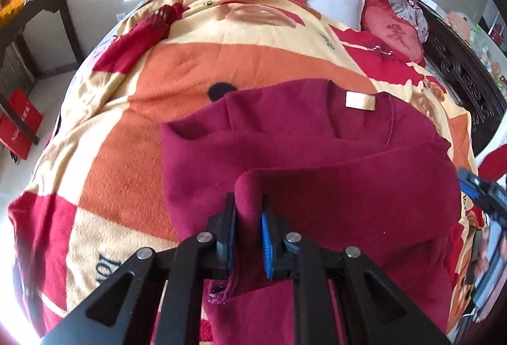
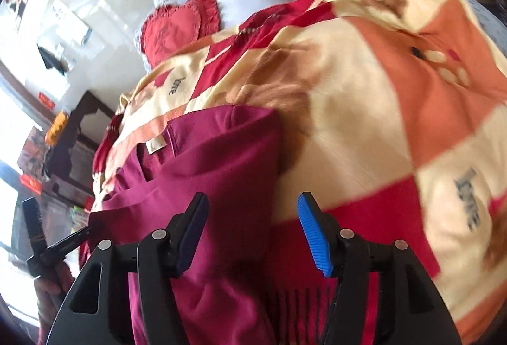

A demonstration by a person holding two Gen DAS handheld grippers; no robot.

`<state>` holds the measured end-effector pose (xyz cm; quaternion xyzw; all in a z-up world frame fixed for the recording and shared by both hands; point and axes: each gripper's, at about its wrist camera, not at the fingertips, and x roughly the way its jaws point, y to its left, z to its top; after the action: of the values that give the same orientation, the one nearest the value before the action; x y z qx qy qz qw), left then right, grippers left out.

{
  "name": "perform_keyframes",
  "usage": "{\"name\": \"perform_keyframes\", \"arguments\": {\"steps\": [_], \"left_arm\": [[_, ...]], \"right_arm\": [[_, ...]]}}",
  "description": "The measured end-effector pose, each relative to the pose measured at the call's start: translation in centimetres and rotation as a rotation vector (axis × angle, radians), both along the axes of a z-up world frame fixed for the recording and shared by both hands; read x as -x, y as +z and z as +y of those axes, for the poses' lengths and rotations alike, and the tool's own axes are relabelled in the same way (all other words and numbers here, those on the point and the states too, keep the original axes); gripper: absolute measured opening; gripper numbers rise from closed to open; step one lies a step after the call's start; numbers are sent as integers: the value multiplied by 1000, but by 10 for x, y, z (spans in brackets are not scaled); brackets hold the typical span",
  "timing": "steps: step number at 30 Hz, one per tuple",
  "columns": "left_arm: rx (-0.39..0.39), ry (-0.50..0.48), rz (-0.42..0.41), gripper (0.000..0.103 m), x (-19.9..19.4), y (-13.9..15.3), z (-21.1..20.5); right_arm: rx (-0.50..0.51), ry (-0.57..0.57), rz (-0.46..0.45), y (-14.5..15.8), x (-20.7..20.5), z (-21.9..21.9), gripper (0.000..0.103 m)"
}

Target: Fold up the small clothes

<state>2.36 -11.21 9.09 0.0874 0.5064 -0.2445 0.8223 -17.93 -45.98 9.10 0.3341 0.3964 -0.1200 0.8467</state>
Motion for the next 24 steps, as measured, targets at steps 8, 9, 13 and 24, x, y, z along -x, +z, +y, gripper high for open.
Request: {"name": "perform_keyframes", "arguments": {"steps": [8,9,13,24], "left_arm": [[30,2,-6,16,-10,2,-6],[32,7,2,18,-13,-2,-6],[22,9,48,19,-16,-25,-16],[17,19,40,20,-17,-27,-18]], "right_arm": [[68,52,35,-9,-44,-3,0],[119,46,25,-2,-40,-3,0],[107,-42,54,-12,-27,-28,0],[2,27,16,-1,14,6,38]]}}
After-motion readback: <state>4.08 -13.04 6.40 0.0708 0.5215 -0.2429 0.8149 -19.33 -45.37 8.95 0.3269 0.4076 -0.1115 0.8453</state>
